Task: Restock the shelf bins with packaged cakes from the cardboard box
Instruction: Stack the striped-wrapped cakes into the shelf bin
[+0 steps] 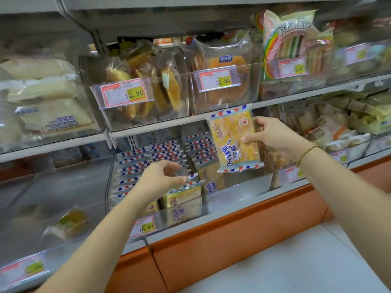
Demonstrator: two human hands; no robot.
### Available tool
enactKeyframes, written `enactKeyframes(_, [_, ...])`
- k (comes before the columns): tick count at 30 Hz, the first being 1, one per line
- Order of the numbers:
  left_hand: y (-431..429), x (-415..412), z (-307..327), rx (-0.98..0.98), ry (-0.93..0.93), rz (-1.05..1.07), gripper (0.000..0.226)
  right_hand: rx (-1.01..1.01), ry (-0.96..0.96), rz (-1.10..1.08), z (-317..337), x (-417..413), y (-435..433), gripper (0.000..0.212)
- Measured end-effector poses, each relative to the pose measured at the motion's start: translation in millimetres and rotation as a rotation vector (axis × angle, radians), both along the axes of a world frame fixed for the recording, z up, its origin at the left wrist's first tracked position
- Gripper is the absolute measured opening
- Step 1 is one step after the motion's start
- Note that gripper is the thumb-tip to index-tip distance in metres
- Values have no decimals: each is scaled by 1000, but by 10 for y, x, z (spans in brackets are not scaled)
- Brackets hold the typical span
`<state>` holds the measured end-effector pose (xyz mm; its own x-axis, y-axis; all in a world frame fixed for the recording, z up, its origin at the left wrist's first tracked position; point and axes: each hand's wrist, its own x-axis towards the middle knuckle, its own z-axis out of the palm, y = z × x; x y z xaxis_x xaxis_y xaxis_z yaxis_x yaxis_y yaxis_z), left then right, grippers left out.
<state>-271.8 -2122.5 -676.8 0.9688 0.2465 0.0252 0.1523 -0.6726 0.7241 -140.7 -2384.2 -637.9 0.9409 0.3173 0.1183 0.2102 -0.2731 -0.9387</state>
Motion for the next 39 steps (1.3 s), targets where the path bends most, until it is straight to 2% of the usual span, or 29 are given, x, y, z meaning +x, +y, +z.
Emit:
enactKeyframes(3, [-30,152,-105,78,-5,17,30,34,32,44,-140,179,-5,38])
enactKeyframes(7, [-39,270,-200,178,-11,20,20,190,184,153,-495,424,30,57])
enactKeyframes(12, [-23,349,-172,261,-48,-27,23,216,277,242,-781,627,56,49])
enactKeyframes(16, [-24,400,-131,370,-31,-76,32,215,333,273,-878,801,-12,56])
enactKeyframes(22, [-35,435,-158,427,-6,-129,35,85,410,390,-909,817,163,51])
enactKeyframes(26, [-80,450,-178,425,-12,-135,42,-90,413,377,-1085,705,452,49])
enactKeyframes(28, [-97,451,-198,413,-19,-138,46,-231,285,238,-1158,664,503,48])
enactKeyframes(31, [-129,436,-218,391,-23,-156,48,-737,17,71,-1197,572,475,40])
enactKeyframes(33, [-177,436,-228,378,-26,-169,47,-944,-29,-1,-1238,457,504,49])
enactKeyframes(36, [-247,441,-234,356,-32,-178,44,-964,19,-29,-1248,380,554,44])
enactKeyframes(39, [-245,375,-184,359,-59,-176,39,-947,105,7,-1146,332,562,53])
